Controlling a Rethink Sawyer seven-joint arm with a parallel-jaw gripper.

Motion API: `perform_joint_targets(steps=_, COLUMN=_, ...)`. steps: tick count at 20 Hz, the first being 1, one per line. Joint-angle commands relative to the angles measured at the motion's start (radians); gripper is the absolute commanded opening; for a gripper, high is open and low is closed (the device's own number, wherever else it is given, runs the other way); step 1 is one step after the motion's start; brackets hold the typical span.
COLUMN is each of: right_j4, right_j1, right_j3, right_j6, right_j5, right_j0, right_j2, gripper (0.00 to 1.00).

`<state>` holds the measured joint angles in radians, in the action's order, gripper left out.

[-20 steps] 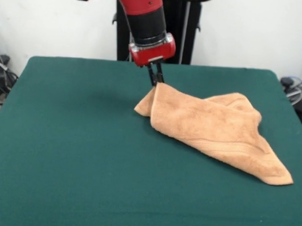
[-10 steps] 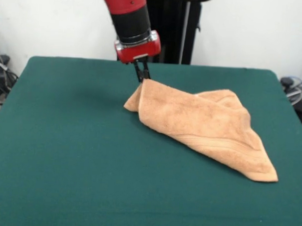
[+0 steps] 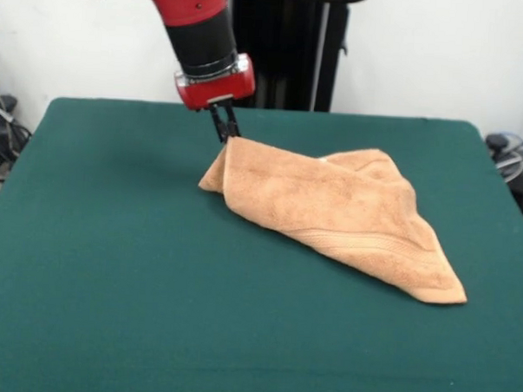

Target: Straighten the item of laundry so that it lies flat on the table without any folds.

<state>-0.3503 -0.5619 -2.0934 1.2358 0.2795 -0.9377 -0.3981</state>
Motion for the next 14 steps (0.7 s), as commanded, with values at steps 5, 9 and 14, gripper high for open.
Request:
perform_joint_targets(steps=5, right_j4=0.008, right_j1=0.025, right_j3=0.112, right_j6=0.019, right_j5=0.113, right_j0=-0.015, right_j2=-0.093, gripper=0.00)
perform_joint_targets(steps=9, right_j4=0.006, right_j1=0.025, right_j3=0.114, right_j6=0.018, right_j5=0.118, right_j0=-0.017, right_j2=-0.096, gripper=0.00)
perform_joint_targets(steps=14, right_j4=0.002, right_j1=0.023, right_j3=0.120, right_j6=0.007, right_j5=0.134, right_j0=-0.026, right_j2=-0.100, gripper=0.00)
